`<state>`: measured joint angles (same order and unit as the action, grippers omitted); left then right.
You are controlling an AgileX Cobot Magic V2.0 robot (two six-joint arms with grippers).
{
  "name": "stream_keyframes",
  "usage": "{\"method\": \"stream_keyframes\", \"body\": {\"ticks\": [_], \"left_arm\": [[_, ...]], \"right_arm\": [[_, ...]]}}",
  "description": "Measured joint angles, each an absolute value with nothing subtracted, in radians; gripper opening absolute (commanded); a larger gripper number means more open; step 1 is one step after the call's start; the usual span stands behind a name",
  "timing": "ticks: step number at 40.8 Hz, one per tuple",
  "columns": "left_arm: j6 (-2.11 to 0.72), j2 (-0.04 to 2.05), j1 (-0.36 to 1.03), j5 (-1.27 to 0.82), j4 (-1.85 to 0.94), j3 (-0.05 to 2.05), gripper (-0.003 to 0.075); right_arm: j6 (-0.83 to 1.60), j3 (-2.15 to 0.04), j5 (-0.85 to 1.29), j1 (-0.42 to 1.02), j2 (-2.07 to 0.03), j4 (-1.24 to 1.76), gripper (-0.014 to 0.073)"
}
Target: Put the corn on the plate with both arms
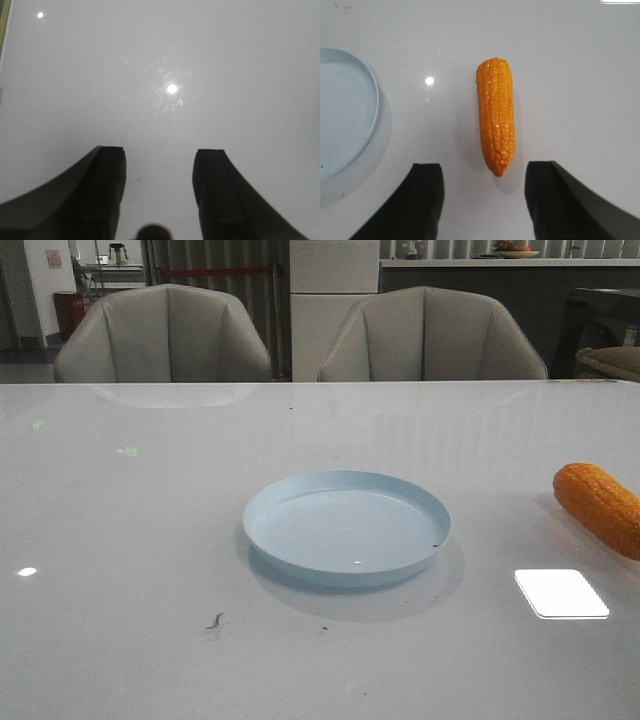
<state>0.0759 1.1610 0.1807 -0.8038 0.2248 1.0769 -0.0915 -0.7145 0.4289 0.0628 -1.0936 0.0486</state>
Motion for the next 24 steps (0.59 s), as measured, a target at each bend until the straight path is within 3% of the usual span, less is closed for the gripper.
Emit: {"method": "stream_keyframes", "body": {"ticks": [14, 24], "left_arm": [[0.082, 1.087, 0.181, -0.781, 0.212, 0.989, 0.0386], [0.082, 1.073, 0.181, -0.779, 0.210, 0.989, 0.0386]], "right_arm": [[-0.092, -1.043, 0.555, 0.063, -1.441, -0.039, 0.0479], [-0.092, -1.204, 0.589, 0.063, -1.682, -0.073, 0.0575]]}}
